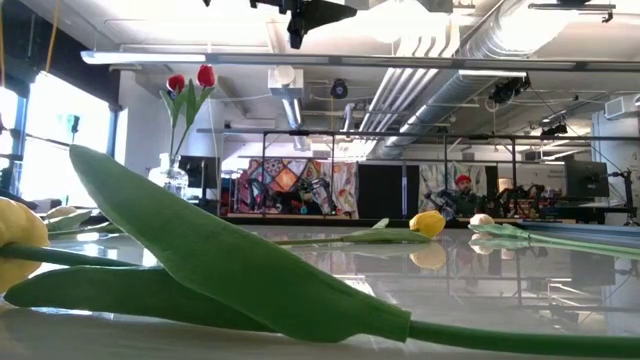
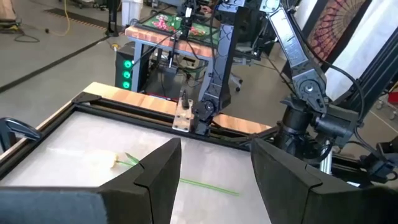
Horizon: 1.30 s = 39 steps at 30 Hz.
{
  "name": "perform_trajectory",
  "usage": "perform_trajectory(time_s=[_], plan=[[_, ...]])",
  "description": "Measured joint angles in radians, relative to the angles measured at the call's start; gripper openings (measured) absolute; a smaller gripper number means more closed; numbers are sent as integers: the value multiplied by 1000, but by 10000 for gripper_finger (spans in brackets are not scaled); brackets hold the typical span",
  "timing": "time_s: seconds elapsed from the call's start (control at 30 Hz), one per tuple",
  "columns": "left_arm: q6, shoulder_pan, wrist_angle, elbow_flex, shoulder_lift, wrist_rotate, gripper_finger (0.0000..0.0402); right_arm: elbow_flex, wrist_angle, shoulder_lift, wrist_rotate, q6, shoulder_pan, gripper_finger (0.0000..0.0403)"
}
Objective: Sort flowers into vase by color
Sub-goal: Put the right dark red flower into the transparent vase
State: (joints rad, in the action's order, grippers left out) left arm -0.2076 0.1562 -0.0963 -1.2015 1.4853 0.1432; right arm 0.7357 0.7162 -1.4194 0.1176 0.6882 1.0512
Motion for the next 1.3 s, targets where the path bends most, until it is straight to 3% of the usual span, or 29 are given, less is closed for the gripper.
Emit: perform_trajectory(time_s=[0.4, 0.63, 0.77, 1.0, 1.3], plan=[[1, 0, 2, 0, 0, 0, 184, 7, -79, -116, 42, 38, 15, 51], [1, 0, 2, 0, 0, -1, 184, 5, -8, -100, 81, 76, -37, 6], [17, 0, 3, 0, 0, -2, 184, 61, 124, -93, 83, 82, -76, 4], [28, 0, 3, 0, 0, -3, 184, 260, 369, -91, 44, -34, -145, 2], [28, 0, 3, 0, 0, -2, 184, 517, 695, -91, 48, -40, -233, 1]])
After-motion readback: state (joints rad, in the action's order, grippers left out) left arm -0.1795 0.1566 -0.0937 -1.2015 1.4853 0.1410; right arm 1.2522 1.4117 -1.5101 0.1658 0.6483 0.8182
